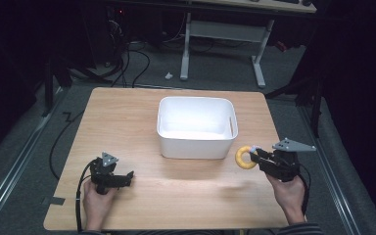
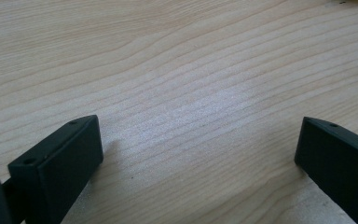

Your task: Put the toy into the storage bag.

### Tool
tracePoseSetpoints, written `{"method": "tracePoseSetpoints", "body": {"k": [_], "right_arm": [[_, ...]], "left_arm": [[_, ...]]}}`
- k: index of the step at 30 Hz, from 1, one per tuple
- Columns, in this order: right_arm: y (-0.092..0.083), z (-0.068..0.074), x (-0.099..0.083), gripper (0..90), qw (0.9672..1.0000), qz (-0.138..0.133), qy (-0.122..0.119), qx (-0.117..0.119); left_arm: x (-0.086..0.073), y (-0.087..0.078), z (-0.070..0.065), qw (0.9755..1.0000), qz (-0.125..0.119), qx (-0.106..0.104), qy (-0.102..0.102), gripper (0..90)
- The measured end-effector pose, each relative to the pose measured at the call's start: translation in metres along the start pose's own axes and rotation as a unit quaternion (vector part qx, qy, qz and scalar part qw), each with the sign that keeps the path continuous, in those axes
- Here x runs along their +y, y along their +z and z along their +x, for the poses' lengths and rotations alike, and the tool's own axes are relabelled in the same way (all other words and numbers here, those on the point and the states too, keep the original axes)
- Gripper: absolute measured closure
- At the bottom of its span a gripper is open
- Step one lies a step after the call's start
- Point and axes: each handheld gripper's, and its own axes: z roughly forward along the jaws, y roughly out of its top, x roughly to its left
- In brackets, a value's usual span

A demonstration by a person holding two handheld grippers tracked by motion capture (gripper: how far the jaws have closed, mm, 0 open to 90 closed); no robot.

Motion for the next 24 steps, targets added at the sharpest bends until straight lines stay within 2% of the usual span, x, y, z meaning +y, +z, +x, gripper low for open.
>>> {"method": "tracePoseSetpoints", "body": {"k": [8,21,24], "right_arm": [[-0.005,0.0,0.02,68.9,0.9999,-0.01,-0.011,-0.003],[-0.001,0.004,0.055,68.9,0.9994,-0.014,-0.031,-0.008],[0.0,0.005,0.062,68.9,0.9994,-0.016,-0.029,-0.006]], "left_arm": [[0.0,0.0,0.0,1.0,0.0,0.0,0.0,1.0],[0.0,0.0,0.0,1.0,0.0,0.0,0.0,1.0],[0.0,0.0,0.0,1.0,0.0,0.0,0.0,1.0]]}}
